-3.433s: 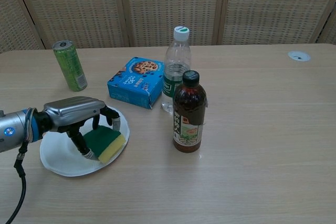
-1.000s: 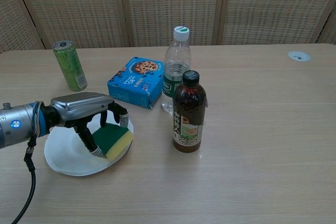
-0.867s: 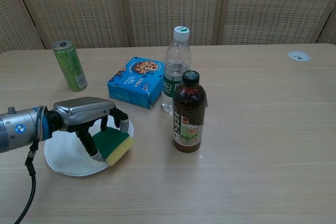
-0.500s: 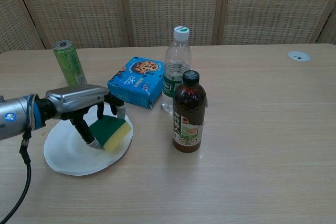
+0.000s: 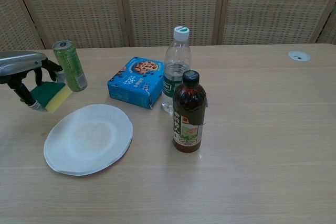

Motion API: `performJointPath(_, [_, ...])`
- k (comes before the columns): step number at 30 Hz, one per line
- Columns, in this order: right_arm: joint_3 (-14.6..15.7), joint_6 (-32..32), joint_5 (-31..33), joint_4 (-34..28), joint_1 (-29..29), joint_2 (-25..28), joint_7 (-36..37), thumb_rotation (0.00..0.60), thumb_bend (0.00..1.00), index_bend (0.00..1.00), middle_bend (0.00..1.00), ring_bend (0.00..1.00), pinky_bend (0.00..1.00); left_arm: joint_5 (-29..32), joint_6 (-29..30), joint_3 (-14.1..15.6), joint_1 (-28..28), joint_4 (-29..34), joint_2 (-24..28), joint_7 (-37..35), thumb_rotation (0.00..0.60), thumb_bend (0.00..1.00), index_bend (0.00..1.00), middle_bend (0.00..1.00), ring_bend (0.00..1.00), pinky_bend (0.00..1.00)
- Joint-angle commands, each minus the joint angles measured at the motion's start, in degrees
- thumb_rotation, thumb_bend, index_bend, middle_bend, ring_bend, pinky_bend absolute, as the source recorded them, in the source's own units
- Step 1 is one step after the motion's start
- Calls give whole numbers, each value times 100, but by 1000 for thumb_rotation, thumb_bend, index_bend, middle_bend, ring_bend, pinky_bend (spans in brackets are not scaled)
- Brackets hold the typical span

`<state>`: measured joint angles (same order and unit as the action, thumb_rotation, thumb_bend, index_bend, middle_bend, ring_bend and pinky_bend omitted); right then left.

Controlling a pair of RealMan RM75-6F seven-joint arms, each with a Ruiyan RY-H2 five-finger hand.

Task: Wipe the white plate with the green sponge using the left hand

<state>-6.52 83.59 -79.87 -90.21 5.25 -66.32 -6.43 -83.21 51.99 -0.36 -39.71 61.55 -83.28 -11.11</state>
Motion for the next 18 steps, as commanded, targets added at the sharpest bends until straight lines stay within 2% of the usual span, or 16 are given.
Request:
performJointPath(1, [8,-20,7,3,11,-25,-54,600,0,0,0,0,0,129,-428,243,191,-1018,-332,-246,600,117,495,392,307,421])
performJointPath(9, [7,-53,45,19,30,-73,-164,600,0,0,0,0,0,-187,-640,544,264,-2081,-905,-509,600,117,494,392,307,420])
performJointPath(15, [-6,-65,77,25,31,-65,-149,600,0,0,0,0,0,-421,-582,647,220,-2365,-1170,-357,600,117,494,391,307,420])
performJointPath(18, [-10,-55,73,23,22,-44,-97,600,0,0,0,0,0,-480,-459,606,185,-2324,-1276,-196,600,117,494,391,307,420])
